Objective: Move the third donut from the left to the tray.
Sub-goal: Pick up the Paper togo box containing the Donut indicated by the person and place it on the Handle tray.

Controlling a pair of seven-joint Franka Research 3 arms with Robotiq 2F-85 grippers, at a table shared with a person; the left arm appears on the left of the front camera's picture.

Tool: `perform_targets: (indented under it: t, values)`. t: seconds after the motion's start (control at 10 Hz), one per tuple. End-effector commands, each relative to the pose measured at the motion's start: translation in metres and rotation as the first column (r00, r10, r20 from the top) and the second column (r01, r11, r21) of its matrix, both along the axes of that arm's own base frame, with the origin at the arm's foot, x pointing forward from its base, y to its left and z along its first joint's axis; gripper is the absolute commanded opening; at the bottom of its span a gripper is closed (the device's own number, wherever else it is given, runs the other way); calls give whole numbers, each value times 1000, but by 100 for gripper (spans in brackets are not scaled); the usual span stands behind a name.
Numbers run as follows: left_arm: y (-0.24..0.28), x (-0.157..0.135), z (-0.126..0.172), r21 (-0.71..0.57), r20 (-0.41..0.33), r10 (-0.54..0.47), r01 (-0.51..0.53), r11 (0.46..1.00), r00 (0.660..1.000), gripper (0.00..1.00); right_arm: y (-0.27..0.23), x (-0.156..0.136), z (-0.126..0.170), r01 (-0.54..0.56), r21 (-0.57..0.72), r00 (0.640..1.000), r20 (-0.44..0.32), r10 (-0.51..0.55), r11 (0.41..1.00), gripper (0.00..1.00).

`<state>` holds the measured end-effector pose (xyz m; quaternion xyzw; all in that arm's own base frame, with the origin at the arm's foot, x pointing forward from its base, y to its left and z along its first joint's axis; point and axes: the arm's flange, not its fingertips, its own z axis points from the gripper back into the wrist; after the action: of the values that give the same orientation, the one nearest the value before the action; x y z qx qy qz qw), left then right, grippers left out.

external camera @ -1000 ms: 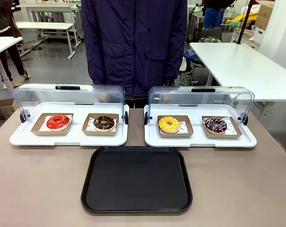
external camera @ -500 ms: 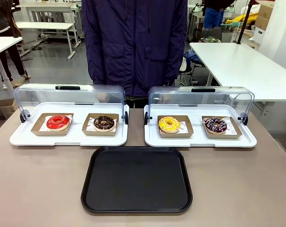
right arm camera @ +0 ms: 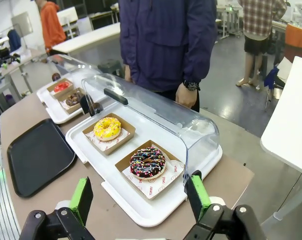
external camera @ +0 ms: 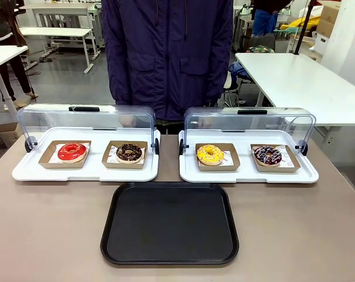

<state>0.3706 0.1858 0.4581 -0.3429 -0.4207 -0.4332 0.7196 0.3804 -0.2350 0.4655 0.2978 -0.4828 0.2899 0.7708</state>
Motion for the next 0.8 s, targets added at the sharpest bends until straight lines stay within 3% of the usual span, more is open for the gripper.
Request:
perform_targets:
  t: [0.0,0.7]
  values:
    - [1,2,1,-6,6,-4,4,1000,1000,100,0,3,1,-1,12,1000,24,0,1000,100]
    - [1,2,1,-6,6,-4,4,1000,1000,100,0,3,1,-1,12,1000,24,0,1000,100]
